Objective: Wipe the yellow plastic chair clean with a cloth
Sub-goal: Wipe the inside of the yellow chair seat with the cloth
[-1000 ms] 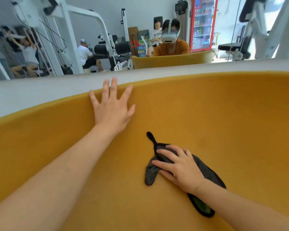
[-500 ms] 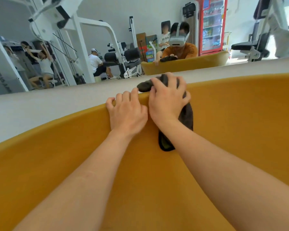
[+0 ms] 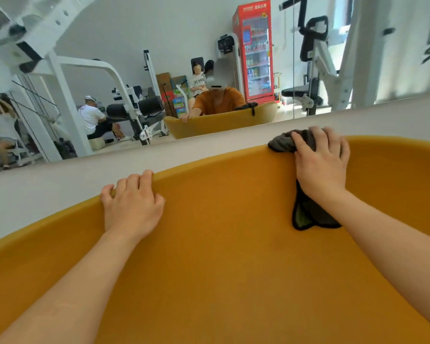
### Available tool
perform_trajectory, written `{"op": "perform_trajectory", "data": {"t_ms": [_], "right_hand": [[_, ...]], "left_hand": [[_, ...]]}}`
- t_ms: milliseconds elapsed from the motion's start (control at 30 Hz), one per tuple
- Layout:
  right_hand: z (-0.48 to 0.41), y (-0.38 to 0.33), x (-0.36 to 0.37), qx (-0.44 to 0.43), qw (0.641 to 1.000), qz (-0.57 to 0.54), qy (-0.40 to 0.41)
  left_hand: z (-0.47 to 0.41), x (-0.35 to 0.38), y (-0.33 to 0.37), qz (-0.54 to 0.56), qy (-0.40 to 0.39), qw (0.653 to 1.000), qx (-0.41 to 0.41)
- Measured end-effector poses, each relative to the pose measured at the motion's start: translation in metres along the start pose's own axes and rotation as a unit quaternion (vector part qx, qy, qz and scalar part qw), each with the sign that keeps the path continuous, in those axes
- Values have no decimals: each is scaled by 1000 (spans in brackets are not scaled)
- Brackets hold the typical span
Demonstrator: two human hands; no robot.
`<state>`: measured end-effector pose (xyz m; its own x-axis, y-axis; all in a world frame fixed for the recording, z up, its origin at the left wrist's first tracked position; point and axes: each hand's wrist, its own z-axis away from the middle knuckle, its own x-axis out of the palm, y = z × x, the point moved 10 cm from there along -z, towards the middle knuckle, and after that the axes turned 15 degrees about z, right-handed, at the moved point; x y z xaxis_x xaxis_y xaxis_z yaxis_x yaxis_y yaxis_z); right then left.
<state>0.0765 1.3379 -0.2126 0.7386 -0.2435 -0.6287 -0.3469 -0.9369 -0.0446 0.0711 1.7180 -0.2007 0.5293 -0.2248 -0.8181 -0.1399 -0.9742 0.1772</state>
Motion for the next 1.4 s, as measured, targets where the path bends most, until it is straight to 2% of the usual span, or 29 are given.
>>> {"op": "perform_trajectory", "data": {"t_ms": [67, 200, 333, 400, 467, 567, 633, 667, 733, 800, 867, 933, 1000, 1067, 1133, 1167, 1233, 1300, 1333, 1400], "right_hand": [[17, -15, 9, 25, 998, -26, -44], [87, -46, 37, -92, 985, -22, -146], [194, -52, 51, -209, 930, -7, -303], [246, -62, 41, -248, 896, -22, -367], [286, -75, 22, -268, 867, -55, -416], [337, -105, -15, -332, 819, -96, -459], [370, -129, -44, -386, 788, -127, -462], [384, -142, -60, -412, 772, -148, -461], [409, -170, -92, -451, 734, -204, -466], [423, -197, -123, -470, 697, -264, -473], [435, -217, -151, -485, 662, -317, -476], [446, -228, -170, -507, 635, -345, -469], [450, -233, -172, -522, 625, -347, -464], [441, -239, -163, -487, 644, -356, -470], [422, -244, -153, -372, 669, -402, -503], [417, -247, -152, -308, 669, -431, -522], [415, -260, -158, -225, 640, -482, -554], [418, -279, -174, -193, 597, -524, -576], [420, -288, -183, -190, 590, -536, -574], [420, -304, -210, -208, 596, -557, -539]], "left_hand": [[-2, 1, -1, -14, -23, 1000, -1], [9, 10, -1, -64, -75, 995, -10], [40, 10, 7, -72, -143, 987, -23], [73, 29, 11, -56, -237, 968, -51], [124, 57, 14, -73, -357, 929, -60], [218, 73, -10, -124, -536, 833, -59], [273, 53, -48, -178, -607, 772, -66], [294, 37, -64, -201, -618, 758, -57], [324, 0, -83, -216, -601, 767, -64], [342, -35, -85, -198, -562, 798, -92], [354, -70, -77, -188, -499, 839, -105], [359, -118, -62, -196, -374, 905, -50], [373, -165, -56, -180, -250, 951, 21], [396, -198, -72, -115, -162, 980, 16], [410, -204, -84, -55, -116, 992, 11], [413, -206, -84, -25, -90, 995, 19], [414, -210, -79, 31, -39, 998, 48], [414, -212, -78, 46, -14, 995, 82], [414, -215, -78, 56, -1, 994, 92], [414, -217, -79, 66, 13, 992, 110]]}}
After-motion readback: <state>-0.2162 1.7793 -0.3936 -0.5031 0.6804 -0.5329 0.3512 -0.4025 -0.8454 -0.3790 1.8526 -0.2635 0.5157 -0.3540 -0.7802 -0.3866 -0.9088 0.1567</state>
